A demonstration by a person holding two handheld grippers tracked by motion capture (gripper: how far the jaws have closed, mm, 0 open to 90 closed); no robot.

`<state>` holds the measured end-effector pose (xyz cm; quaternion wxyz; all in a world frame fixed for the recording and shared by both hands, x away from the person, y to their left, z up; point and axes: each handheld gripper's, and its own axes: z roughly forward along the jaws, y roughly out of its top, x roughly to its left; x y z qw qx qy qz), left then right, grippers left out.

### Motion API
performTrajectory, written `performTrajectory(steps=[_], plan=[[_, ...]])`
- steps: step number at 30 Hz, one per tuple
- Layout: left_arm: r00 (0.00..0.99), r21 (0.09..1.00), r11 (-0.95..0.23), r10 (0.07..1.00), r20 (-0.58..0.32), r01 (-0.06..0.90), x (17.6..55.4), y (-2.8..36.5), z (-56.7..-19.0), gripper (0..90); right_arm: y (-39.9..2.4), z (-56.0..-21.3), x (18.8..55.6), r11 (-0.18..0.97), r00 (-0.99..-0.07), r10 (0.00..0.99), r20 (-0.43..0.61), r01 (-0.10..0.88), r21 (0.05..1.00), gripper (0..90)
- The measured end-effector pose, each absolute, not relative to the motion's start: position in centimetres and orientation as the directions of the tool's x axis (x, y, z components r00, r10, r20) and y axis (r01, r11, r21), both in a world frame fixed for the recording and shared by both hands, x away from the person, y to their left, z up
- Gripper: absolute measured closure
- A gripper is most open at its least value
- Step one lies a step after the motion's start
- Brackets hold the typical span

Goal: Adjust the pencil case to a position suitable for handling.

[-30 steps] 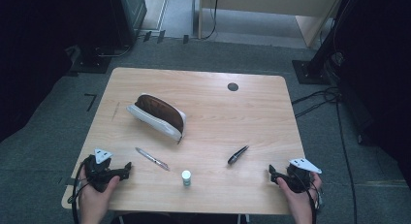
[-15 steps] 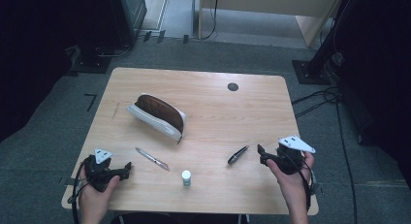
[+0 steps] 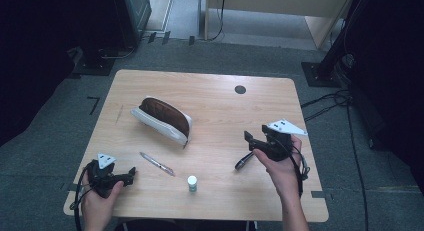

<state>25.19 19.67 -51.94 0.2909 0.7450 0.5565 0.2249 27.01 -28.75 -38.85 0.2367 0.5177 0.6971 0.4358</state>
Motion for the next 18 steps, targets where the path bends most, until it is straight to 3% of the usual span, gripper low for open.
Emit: performTrajectory(steps=[18], plan=[[0.280,0.684,-0.212,0.960,0.012,0.698,25.2,19.7,-51.9,0.0,-20.4,-36.7,31.9,0.180,-0.522,0.846,0.106,0.468,0.866,39.1]])
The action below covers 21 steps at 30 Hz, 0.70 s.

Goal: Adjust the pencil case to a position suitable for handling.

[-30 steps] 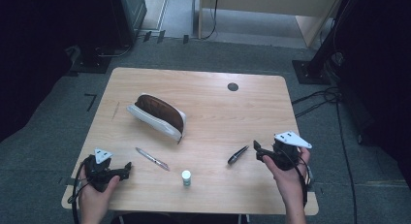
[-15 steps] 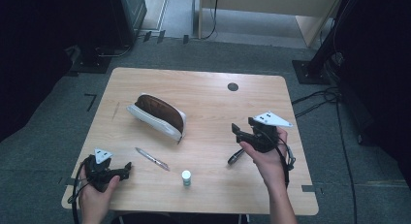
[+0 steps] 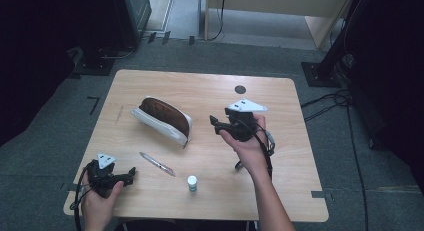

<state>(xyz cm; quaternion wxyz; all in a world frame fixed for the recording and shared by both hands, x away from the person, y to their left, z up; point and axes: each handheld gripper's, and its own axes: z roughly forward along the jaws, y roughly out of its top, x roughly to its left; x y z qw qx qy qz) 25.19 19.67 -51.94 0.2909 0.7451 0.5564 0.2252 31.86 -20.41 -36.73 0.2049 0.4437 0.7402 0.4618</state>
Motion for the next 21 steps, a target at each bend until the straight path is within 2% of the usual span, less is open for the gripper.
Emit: performTrajectory(steps=[7,12,21], plan=[[0.279,0.684,-0.212,0.960,0.012,0.698,25.2,19.7,-51.9,0.0,-18.1,-37.4,33.1,0.182,-0.564,0.813,0.143,0.479,0.858,39.4],[0.279,0.684,-0.212,0.960,0.012,0.698,25.2,19.7,-51.9,0.0,-16.5,-38.1,33.9,0.215,-0.584,0.802,0.128,0.482,0.850,40.0],[0.279,0.684,-0.211,0.960,0.011,0.699,25.2,19.7,-51.9,0.0,-13.8,-40.9,36.5,0.259,-0.590,0.797,0.130,0.528,0.809,41.7]])
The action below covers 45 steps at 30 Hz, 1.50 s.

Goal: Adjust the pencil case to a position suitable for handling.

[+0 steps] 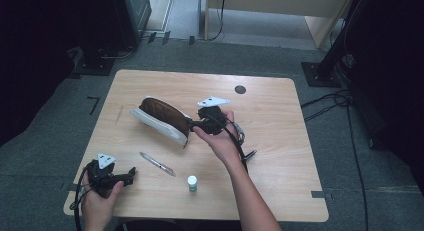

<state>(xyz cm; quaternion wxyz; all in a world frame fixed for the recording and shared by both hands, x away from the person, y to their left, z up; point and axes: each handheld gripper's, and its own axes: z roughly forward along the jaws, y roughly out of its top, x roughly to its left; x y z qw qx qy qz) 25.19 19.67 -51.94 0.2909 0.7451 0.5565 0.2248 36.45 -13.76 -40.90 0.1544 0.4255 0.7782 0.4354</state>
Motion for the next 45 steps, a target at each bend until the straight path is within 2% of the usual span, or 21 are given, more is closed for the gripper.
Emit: performTrajectory(steps=[10,16,17,18,19,20,21,23,30,37,45], plan=[[0.279,0.684,-0.212,0.960,0.012,0.698,25.2,19.7,-51.9,0.0,-11.5,-43.7,38.7,0.316,-0.583,0.805,0.108,0.576,0.754,40.3],[0.280,0.684,-0.212,0.960,0.012,0.698,25.2,19.7,-51.9,0.0,-11.0,-45.0,39.8,0.310,-0.572,0.808,0.142,0.617,0.723,42.5],[0.280,0.684,-0.212,0.960,0.012,0.698,25.2,19.7,-51.9,0.0,-10.8,-45.2,39.9,0.313,-0.579,0.801,0.152,0.622,0.718,50.2],[0.280,0.684,-0.212,0.960,0.012,0.698,25.2,19.7,-51.9,0.0,-10.8,-45.2,39.9,0.313,-0.579,0.801,0.152,0.622,0.718,50.2],[0.280,0.684,-0.212,0.960,0.012,0.698,25.2,19.7,-51.9,0.0,-10.7,-45.3,39.8,0.323,-0.590,0.794,0.150,0.617,0.718,69.5],[0.280,0.684,-0.212,0.960,0.012,0.698,25.2,19.7,-51.9,0.0,-10.7,-45.3,39.8,0.323,-0.590,0.794,0.150,0.617,0.718,69.5],[0.280,0.684,-0.212,0.960,0.012,0.698,25.2,19.7,-51.9,0.0,-10.8,-45.2,39.8,0.325,-0.592,0.792,0.150,0.617,0.717,75.7],[0.279,0.684,-0.212,0.960,0.012,0.698,25.2,19.7,-51.9,0.0,-11.1,-44.9,39.6,0.301,-0.602,0.775,0.192,0.619,0.726,79.8],[0.280,0.683,-0.212,0.960,0.012,0.699,25.2,19.7,-51.9,0.0,-12.3,-42.7,38.4,0.197,-0.573,0.779,0.254,0.609,0.768,81.5],[0.280,0.684,-0.212,0.960,0.012,0.698,25.2,19.7,-51.9,0.0,-14.3,-40.8,36.7,0.154,-0.545,0.802,0.245,0.584,0.797,81.8],[0.280,0.684,-0.213,0.960,0.013,0.698,25.2,19.7,-51.9,0.0,-17.9,-40.6,34.9,0.099,-0.487,0.839,0.243,0.575,0.812,81.9]])
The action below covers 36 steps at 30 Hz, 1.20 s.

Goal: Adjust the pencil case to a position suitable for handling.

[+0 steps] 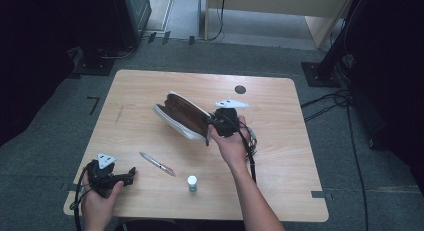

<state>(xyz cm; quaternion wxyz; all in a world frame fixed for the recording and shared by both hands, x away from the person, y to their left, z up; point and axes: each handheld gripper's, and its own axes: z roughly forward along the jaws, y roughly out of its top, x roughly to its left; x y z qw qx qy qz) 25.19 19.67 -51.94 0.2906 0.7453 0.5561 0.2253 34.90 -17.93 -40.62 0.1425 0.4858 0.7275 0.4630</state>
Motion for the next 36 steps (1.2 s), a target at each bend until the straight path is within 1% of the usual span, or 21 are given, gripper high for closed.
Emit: performTrajectory(steps=[9,12,16,19,22,24,25,27,28,29,31,32,35,36], plan=[[0.280,0.683,-0.212,0.960,0.012,0.699,25.2,19.7,-51.9,0.0,-21.5,-42.1,33.1,0.027,-0.411,0.870,0.270,0.589,0.808,82.0],[0.279,0.683,-0.212,0.960,0.012,0.699,25.2,19.7,-51.9,0.0,-22.0,-42.5,32.7,0.022,-0.401,0.876,0.268,0.588,0.808,81.9],[0.279,0.684,-0.211,0.960,0.011,0.698,25.2,19.7,-51.9,0.0,-23.0,-44.2,31.8,-0.015,-0.371,0.880,0.295,0.599,0.800,81.9],[0.279,0.684,-0.211,0.960,0.011,0.698,25.2,19.7,-51.9,0.0,-23.4,-45.1,31.5,-0.017,-0.360,0.884,0.299,0.613,0.790,81.6],[0.279,0.684,-0.211,0.960,0.011,0.698,25.2,19.7,-51.9,0.0,-23.6,-45.8,31.2,-0.015,-0.348,0.891,0.291,0.620,0.785,80.3],[0.279,0.684,-0.211,0.960,0.011,0.698,25.2,19.7,-51.9,0.0,-23.6,-46.1,31.1,-0.012,-0.348,0.892,0.287,0.619,0.785,76.6],[0.279,0.684,-0.211,0.960,0.011,0.698,25.2,19.7,-51.9,0.0,-23.6,-46.1,31.1,-0.012,-0.348,0.892,0.287,0.619,0.785,76.6],[0.279,0.684,-0.211,0.960,0.012,0.698,25.2,19.7,-51.9,0.0,-23.6,-46.1,31.1,-0.008,-0.355,0.890,0.285,0.615,0.789,67.9],[0.279,0.684,-0.211,0.960,0.012,0.698,25.2,19.7,-51.9,0.0,-23.7,-45.8,30.9,-0.014,-0.369,0.881,0.296,0.605,0.796,55.7],[0.279,0.684,-0.211,0.960,0.012,0.698,25.2,19.7,-51.9,0.0,-23.7,-45.8,30.9,-0.014,-0.369,0.881,0.296,0.605,0.796,55.7],[0.279,0.684,-0.211,0.960,0.011,0.698,25.2,19.7,-51.9,0.0,-23.8,-45.4,30.8,-0.021,-0.377,0.874,0.306,0.600,0.800,44.1],[0.279,0.684,-0.211,0.960,0.011,0.698,25.2,19.7,-51.9,0.0,-23.8,-44.9,30.6,-0.012,-0.387,0.872,0.298,0.592,0.806,36.0],[0.279,0.684,-0.211,0.960,0.011,0.698,25.2,19.7,-51.9,0.0,-23.9,-44.3,30.0,0.005,-0.408,0.869,0.279,0.571,0.821,28.1],[0.279,0.684,-0.211,0.960,0.011,0.698,25.2,19.7,-51.9,0.0,-23.9,-44.3,30.0,0.005,-0.408,0.869,0.279,0.571,0.821,28.1]])
